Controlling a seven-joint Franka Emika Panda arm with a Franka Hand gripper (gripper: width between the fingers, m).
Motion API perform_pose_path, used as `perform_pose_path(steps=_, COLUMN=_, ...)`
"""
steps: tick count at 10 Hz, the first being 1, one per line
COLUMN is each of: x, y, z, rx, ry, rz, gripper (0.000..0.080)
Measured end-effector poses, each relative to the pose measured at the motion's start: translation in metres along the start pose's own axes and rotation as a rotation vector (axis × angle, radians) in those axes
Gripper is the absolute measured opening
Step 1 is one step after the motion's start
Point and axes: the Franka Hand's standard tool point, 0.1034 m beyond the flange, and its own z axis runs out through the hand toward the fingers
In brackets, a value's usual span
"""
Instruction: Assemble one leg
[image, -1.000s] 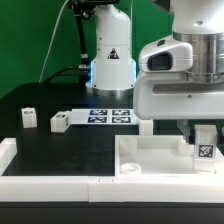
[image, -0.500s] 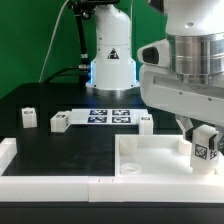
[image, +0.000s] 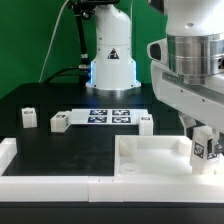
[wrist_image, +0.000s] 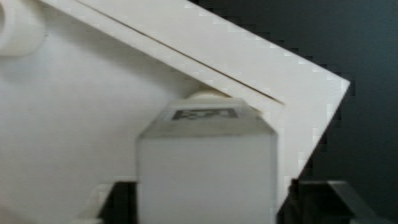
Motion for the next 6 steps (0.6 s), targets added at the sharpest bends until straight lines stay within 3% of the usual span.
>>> perform_pose_path(steps=1, x=-0.0003, y=-0.0002, z=-0.0002, rx=0.000, ry=0.000, rz=-0.039, gripper=0.0578)
perform_pose_path(steps=2, x=-0.0018, y=-0.0012, z=-0.0007, rx=0.001, ry=0.000, rz=-0.078, gripper=0.0578)
perform_pose_path(steps=3, x=-0.0025, y=-0.0016, z=-0.0008, rx=0.001, ry=0.000, rz=-0.169, gripper=0.0635)
perform_pose_path(steps=6, x=-0.0058, y=-0.0023, z=-0.0001, rx=-0.006, ry=0.007, rz=-0.472, gripper=0.0649)
